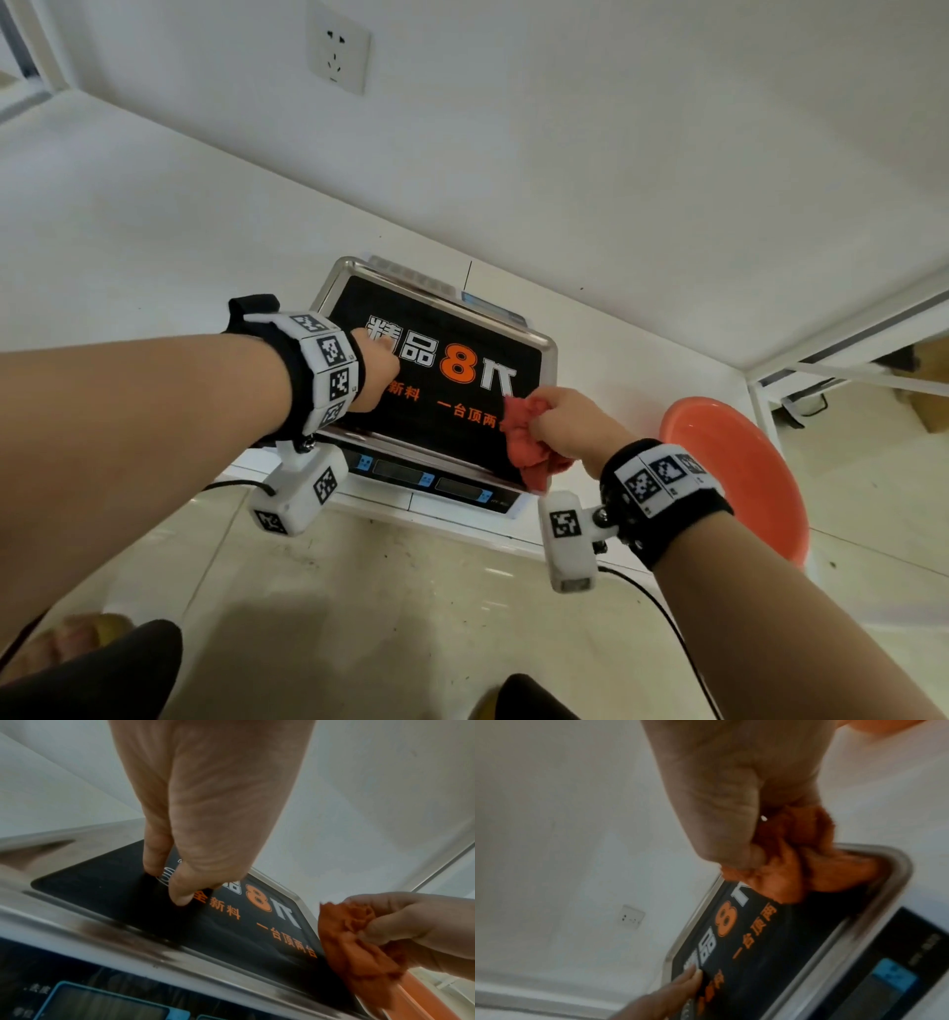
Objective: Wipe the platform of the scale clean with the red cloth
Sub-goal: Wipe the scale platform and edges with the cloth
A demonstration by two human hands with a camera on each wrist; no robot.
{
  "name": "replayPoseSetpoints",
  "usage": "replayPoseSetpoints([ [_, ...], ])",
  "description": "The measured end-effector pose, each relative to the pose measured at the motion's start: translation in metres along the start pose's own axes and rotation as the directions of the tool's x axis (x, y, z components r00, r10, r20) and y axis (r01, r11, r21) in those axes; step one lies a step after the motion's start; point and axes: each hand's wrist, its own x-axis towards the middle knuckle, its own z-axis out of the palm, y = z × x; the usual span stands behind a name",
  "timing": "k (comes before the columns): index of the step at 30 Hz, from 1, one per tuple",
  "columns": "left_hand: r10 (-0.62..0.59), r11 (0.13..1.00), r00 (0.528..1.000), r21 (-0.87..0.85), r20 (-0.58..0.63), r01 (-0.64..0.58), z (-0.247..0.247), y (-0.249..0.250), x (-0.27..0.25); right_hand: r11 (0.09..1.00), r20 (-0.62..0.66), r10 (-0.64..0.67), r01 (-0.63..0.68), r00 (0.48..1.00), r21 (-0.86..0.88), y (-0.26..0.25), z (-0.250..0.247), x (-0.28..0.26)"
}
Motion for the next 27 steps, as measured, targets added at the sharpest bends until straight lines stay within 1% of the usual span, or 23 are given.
replayPoseSetpoints([
  [1,0.002,1.000,1.000,-0.007,-0.005,-0.002,0.001,0.000,0.000,0.999,-0.134,-0.030,0.034,0.991,0.028,0.005,-0.001,0.002],
  [2,0.004,1.000,1.000,-0.014,-0.007,-0.004,0.001,-0.001,0.001,0.998,-0.211,-0.061,0.064,0.976,0.008,0.007,-0.001,0.002],
  [3,0.006,1.000,1.000,-0.021,-0.007,-0.006,0.002,0.000,0.002,0.995,-0.220,-0.081,0.068,0.972,-0.069,0.010,0.000,0.002],
  [5,0.003,1.000,1.000,-0.025,0.000,-0.003,0.001,0.000,0.002,0.951,-0.121,-0.076,0.036,0.990,-0.307,0.011,0.002,0.002],
  [6,0.003,1.000,1.000,-0.023,0.003,-0.003,0.001,0.001,0.002,0.920,-0.089,-0.060,0.021,0.994,-0.392,0.008,0.005,0.003],
  [8,0.002,1.000,1.000,-0.017,-0.004,-0.002,0.000,0.002,0.001,0.905,-0.100,-0.060,0.012,0.993,-0.425,0.006,0.007,0.011],
  [10,0.007,1.000,1.000,-0.026,-0.025,-0.007,0.001,0.000,0.002,0.915,-0.206,-0.099,0.007,0.973,-0.404,0.001,0.009,0.017],
  [12,0.007,0.999,0.999,-0.038,-0.031,-0.008,0.002,-0.003,0.003,0.943,-0.331,-0.118,0.001,0.936,-0.334,0.000,0.006,0.027],
  [13,0.009,0.999,1.000,-0.045,-0.030,-0.010,0.002,-0.003,0.003,0.959,-0.373,-0.107,-0.002,0.922,-0.283,-0.001,0.005,0.032],
  [15,0.009,0.998,1.000,-0.056,-0.022,-0.010,0.002,-0.003,0.003,0.980,-0.439,-0.101,0.012,0.893,-0.200,-0.006,0.001,0.045],
  [17,0.010,0.997,1.000,-0.071,-0.022,-0.011,0.003,-0.003,0.005,0.988,-0.471,-0.113,0.049,0.875,-0.146,-0.017,0.000,0.054],
  [19,0.009,0.996,1.000,-0.090,-0.025,-0.011,0.005,-0.004,0.005,0.989,-0.444,-0.136,0.098,0.886,-0.107,-0.027,0.007,0.059],
  [20,0.013,0.995,1.000,-0.096,-0.021,-0.015,0.007,-0.005,0.005,0.986,-0.389,-0.164,0.134,0.907,-0.102,-0.031,0.014,0.060],
  [21,0.019,0.995,1.000,-0.100,-0.019,-0.021,0.008,-0.007,0.006,0.981,-0.308,-0.194,0.177,0.931,-0.084,-0.033,0.024,0.060],
  [23,0.030,0.994,0.999,-0.103,-0.021,-0.032,0.009,-0.009,0.005,0.964,-0.144,-0.245,0.256,0.959,0.063,-0.035,0.043,0.060],
  [24,0.032,0.994,0.999,-0.108,-0.022,-0.035,0.009,-0.010,0.006,0.944,-0.106,-0.278,0.292,0.955,0.150,-0.034,0.048,0.059],
  [25,0.034,0.992,0.999,-0.117,-0.021,-0.037,0.009,-0.010,0.006,0.927,-0.128,-0.277,0.300,0.952,0.226,-0.033,0.045,0.059],
  [27,0.041,0.990,0.999,-0.131,-0.008,-0.041,0.009,-0.014,0.005,0.891,-0.272,-0.188,0.281,0.944,0.357,-0.034,0.026,0.059],
])
